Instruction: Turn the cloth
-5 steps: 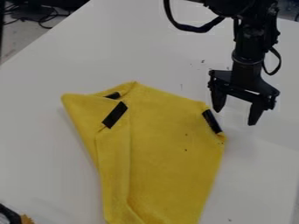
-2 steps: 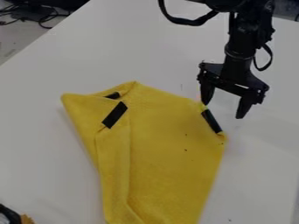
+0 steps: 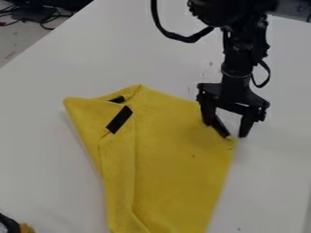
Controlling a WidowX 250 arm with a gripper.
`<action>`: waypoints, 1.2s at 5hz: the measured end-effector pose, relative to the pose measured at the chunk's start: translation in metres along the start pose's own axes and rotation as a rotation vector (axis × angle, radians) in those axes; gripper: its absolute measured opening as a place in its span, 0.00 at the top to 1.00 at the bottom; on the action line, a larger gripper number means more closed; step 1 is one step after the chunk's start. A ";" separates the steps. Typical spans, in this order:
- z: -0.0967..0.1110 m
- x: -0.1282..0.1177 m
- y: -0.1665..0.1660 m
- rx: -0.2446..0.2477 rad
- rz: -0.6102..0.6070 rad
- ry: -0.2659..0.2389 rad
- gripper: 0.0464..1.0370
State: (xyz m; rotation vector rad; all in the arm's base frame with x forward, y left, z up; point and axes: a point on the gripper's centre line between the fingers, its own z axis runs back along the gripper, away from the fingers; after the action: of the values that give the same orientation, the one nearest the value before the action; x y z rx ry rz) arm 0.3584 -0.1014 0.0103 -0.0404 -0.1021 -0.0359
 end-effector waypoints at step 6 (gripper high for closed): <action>0.029 0.016 0.026 0.028 0.026 0.034 0.98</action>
State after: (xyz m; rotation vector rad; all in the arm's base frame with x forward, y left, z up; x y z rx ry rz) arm 0.3722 -0.0752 0.0401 -0.0134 -0.0677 -0.0092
